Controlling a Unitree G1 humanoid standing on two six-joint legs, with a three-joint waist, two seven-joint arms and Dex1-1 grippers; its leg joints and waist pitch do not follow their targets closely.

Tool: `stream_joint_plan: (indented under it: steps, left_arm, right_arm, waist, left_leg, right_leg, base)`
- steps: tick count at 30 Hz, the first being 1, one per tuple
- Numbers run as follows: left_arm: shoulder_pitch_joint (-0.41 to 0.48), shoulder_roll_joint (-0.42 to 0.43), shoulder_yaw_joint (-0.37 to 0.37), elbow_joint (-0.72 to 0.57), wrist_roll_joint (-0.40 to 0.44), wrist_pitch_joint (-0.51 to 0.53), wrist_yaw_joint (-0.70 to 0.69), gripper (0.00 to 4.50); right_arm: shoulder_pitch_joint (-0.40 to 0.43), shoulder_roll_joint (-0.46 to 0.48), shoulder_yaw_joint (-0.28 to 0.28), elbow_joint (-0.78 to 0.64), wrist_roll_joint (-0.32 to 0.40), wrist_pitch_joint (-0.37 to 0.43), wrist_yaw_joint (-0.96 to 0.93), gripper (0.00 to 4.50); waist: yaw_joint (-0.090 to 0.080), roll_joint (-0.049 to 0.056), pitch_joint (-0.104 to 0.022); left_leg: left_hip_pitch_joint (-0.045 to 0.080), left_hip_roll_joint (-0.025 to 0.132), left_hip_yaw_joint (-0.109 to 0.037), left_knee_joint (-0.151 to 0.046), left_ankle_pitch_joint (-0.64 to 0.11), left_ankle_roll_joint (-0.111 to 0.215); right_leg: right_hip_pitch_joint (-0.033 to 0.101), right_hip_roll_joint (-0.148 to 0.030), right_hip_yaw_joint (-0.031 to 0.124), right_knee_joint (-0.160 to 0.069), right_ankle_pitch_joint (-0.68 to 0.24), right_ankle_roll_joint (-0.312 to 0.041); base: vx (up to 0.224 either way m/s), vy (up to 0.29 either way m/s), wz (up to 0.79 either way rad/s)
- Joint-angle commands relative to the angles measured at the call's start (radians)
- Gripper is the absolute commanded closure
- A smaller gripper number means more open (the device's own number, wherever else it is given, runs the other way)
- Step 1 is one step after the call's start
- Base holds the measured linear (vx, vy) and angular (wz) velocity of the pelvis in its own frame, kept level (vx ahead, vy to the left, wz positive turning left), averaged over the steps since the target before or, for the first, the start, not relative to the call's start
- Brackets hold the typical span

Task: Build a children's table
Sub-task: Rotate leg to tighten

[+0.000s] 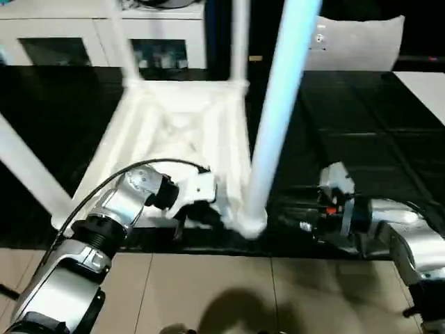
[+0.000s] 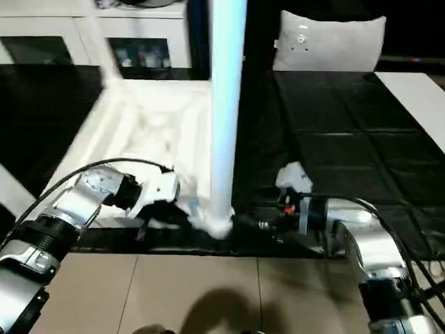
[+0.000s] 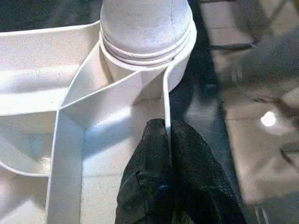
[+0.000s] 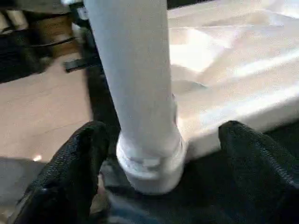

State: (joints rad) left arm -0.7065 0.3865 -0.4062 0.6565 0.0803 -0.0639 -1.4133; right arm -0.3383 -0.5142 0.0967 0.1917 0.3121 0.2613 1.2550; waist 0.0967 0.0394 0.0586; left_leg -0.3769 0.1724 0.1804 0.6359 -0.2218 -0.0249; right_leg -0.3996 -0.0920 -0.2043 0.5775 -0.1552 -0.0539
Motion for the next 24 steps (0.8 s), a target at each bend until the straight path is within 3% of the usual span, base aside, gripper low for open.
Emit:
stream_joint_plan:
  steps: [1, 2, 4, 7, 8, 10, 16, 21, 24]
  left_arm:
    - [-0.014, -0.009, -0.041, -0.037, -0.008, -0.038, -0.063, 4.50]
    - [-0.020, -0.007, -0.051, -0.040, -0.011, -0.050, -0.086, 4.50]
    - [-0.026, -0.010, -0.054, -0.043, -0.011, -0.055, -0.101, 4.50]
    - [-0.030, -0.012, -0.054, -0.043, -0.010, -0.056, -0.107, 4.50]
    - [-0.036, -0.014, -0.054, -0.044, -0.009, -0.060, -0.116, 4.50]
    - [-0.040, -0.014, -0.055, -0.042, -0.010, -0.065, -0.119, 4.50]
    - [-0.039, -0.008, -0.056, -0.039, -0.009, -0.079, -0.117, 4.50]
    - [-0.039, -0.006, -0.053, -0.033, -0.005, -0.083, -0.114, 4.50]
    - [-0.042, -0.007, -0.047, -0.022, -0.001, -0.083, -0.096, 4.50]
  right_arm:
    - [-0.016, -0.012, 0.016, 0.011, 0.008, -0.013, 0.033, 0.78]
    - [-0.037, -0.004, 0.036, 0.032, 0.006, -0.015, 0.060, 0.86]
    - [-0.057, 0.007, 0.054, 0.055, 0.001, -0.015, 0.085, 1.01]
    - [-0.066, 0.011, 0.065, 0.067, 0.000, -0.014, 0.101, 1.31]
    - [-0.084, 0.017, 0.090, 0.093, -0.005, -0.010, 0.137, 1.37]
    - [-0.098, 0.020, 0.107, 0.115, -0.005, -0.003, 0.165, 1.56]
    - [-0.123, 0.021, 0.128, 0.153, -0.021, -0.022, 0.193, 1.97]
    - [-0.130, 0.024, 0.135, 0.161, -0.018, -0.022, 0.207, 2.45]
    - [-0.126, 0.024, 0.137, 0.155, -0.012, -0.014, 0.213, 2.50]
  waist:
    - [-0.006, -0.018, -0.081]
    - [-0.005, -0.029, -0.080]
    - [-0.002, -0.022, -0.080]
    - [-0.003, -0.025, -0.080]
    - [-0.005, -0.035, -0.081]
    - [-0.001, -0.028, -0.081]
    - [0.004, -0.033, -0.085]
    - [0.005, -0.033, -0.084]
    - [0.006, -0.031, -0.085]
  left_leg:
    - [0.015, 0.088, -0.034, -0.076, -0.082, 0.092]
    - [0.016, 0.089, -0.034, -0.077, -0.084, 0.088]
    - [0.016, 0.089, -0.035, -0.077, -0.085, 0.083]
    - [0.016, 0.090, -0.036, -0.078, -0.089, 0.076]
    - [0.016, 0.090, -0.035, -0.078, -0.088, 0.075]
    - [0.016, 0.088, -0.034, -0.077, -0.084, 0.073]
    - [0.016, 0.094, -0.035, -0.076, -0.058, 0.073]
    - [0.018, 0.093, -0.034, -0.077, -0.067, 0.067]
    - [0.018, 0.093, -0.034, -0.077, -0.070, 0.064]
  right_leg:
    - [0.064, -0.107, 0.096, -0.071, -0.287, -0.071]
    - [0.064, -0.106, 0.096, -0.074, -0.302, -0.065]
    - [0.063, -0.108, 0.096, -0.074, -0.313, -0.061]
    - [0.064, -0.107, 0.095, -0.075, -0.316, -0.058]
    - [0.065, -0.107, 0.095, -0.074, -0.318, -0.058]
    - [0.065, -0.107, 0.094, -0.075, -0.326, -0.058]
    - [0.065, -0.112, 0.100, -0.062, -0.259, -0.085]
    - [0.065, -0.110, 0.099, -0.066, -0.283, -0.078]
    - [0.066, -0.110, 0.099, -0.067, -0.288, -0.077]
  base:
    - [0.000, 0.000, 0.00]
    - [0.000, 0.000, 0.00]
    - [0.000, 0.000, 0.00]
    - [0.000, 0.000, 0.00]
    - [0.000, 0.000, 0.00]
    - [0.000, 0.000, 0.00]
    - [0.000, 0.000, 0.00]
    - [0.000, 0.000, 0.00]
    - [0.000, 0.000, 0.00]
